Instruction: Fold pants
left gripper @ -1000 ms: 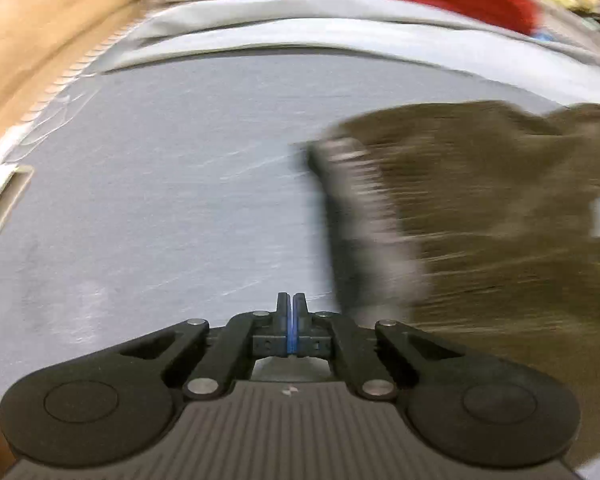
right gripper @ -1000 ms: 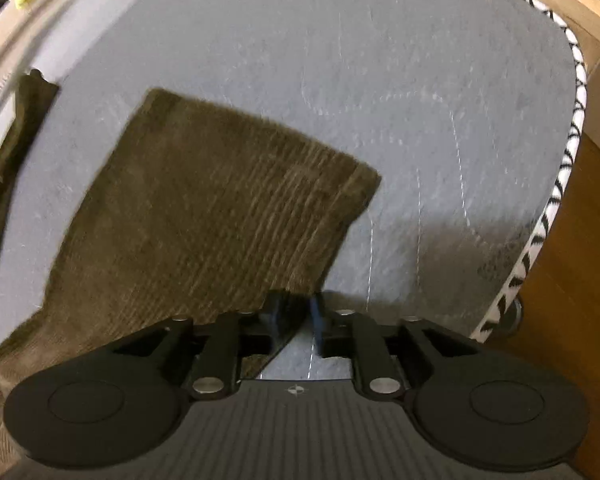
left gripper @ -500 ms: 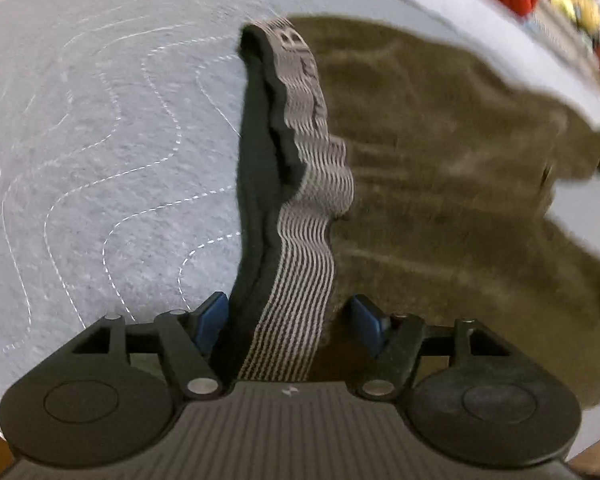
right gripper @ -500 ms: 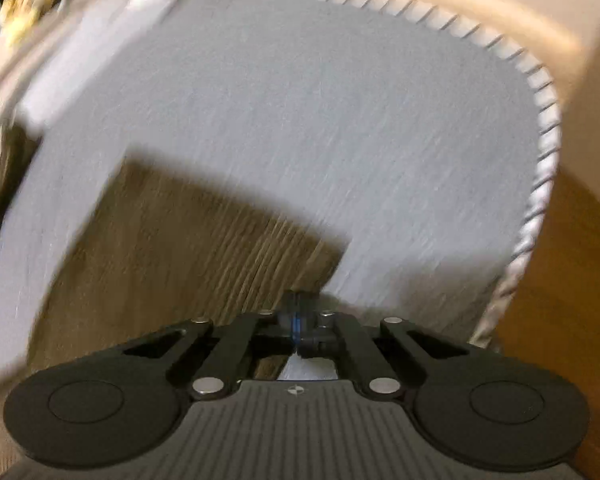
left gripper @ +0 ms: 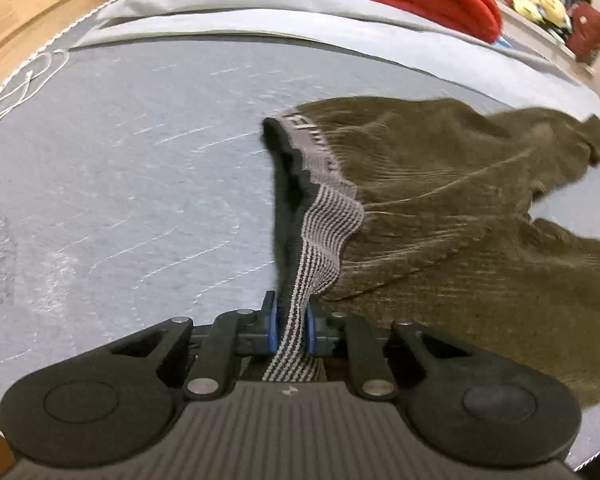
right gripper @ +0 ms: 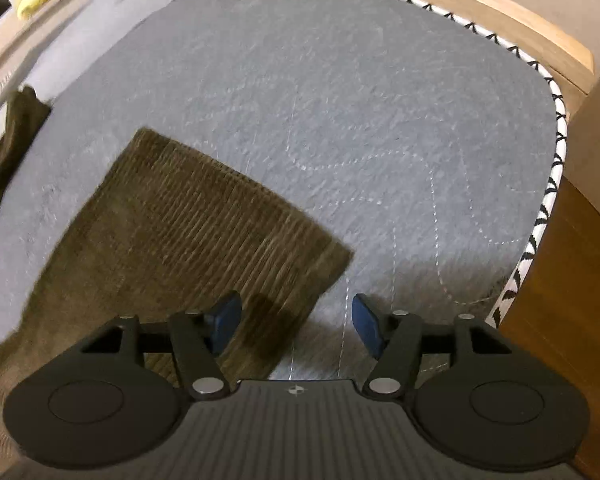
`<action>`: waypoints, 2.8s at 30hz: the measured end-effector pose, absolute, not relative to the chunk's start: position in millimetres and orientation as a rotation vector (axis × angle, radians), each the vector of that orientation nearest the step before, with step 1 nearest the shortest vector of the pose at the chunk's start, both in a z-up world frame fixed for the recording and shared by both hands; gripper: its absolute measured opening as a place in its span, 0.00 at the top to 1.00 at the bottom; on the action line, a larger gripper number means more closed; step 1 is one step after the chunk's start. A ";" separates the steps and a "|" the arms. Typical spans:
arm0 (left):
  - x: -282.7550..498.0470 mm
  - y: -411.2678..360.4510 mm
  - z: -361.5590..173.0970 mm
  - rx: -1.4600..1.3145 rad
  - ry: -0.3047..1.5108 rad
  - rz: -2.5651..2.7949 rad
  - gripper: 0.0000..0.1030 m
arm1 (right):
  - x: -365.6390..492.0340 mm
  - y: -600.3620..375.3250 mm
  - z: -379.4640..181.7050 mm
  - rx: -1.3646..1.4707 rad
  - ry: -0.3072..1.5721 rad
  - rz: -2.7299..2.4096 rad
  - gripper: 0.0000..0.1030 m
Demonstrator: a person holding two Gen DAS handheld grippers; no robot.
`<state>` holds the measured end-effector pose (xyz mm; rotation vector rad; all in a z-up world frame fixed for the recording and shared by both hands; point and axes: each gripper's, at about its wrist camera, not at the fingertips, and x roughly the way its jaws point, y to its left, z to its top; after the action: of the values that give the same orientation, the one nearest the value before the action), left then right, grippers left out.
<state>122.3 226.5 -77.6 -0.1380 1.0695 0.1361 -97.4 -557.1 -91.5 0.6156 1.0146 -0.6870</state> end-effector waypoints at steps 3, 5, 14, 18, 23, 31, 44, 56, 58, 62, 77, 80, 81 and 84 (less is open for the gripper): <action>125.0 220.0 -86.7 -0.087 1.137 0.113 0.81 | -84.5 -555.5 -104.3 0.590 1.072 -0.654 0.40; 131.0 215.9 -92.4 -0.084 1.171 0.136 0.71 | -77.6 -549.3 -111.7 0.513 1.140 -0.617 0.45; 147.0 199.6 -120.2 -0.039 1.300 0.075 0.49 | -100.5 -569.0 -96.8 0.610 1.026 -0.713 0.93; 138.5 210.8 -104.8 -0.094 1.272 0.079 0.76 | -93.4 -564.6 -103.1 0.580 1.092 -0.702 0.91; 138.7 195.3 -107.4 0.014 1.285 0.070 0.67 | -75.8 -552.8 -94.6 0.400 1.122 -0.689 0.77; 148.7 178.3 -54.4 -0.094 1.060 0.055 0.43 | -57.4 -546.3 -56.9 0.360 0.870 -0.659 0.60; 197.5 111.8 -55.0 -0.042 1.041 0.011 0.43 | 47.5 -553.5 -114.0 0.255 0.902 -0.570 0.41; 223.8 59.5 -41.9 -0.032 0.971 -0.029 0.47 | 17.6 -603.9 -112.7 0.485 0.827 -0.863 0.97; 227.8 42.8 -37.9 -0.043 0.936 -0.065 0.61 | 20.0 -588.7 -90.4 0.489 0.747 -0.818 0.96; 250.4 -8.5 -37.4 -0.026 0.890 -0.160 0.85 | 29.1 -536.1 -36.4 0.611 0.607 -0.673 0.91; 338.9 -128.7 -109.8 0.109 0.945 -0.324 0.76 | 163.4 -389.9 -40.2 0.740 0.743 -0.239 0.71; 354.0 -132.5 -131.0 0.102 0.980 -0.297 0.60 | 183.1 -394.0 -56.8 0.795 0.762 -0.244 0.71; 357.3 -131.8 -136.3 0.095 0.981 -0.287 0.54 | 191.8 -393.5 -61.9 0.789 0.765 -0.240 0.71; 367.0 -130.2 -150.6 0.118 0.955 -0.241 0.52 | 218.8 -396.9 -87.0 0.789 0.778 -0.237 0.71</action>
<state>367.0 -130.2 -150.6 0.1185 0.9551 -0.2407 218.8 -396.9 -87.0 0.7892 0.7782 -0.2365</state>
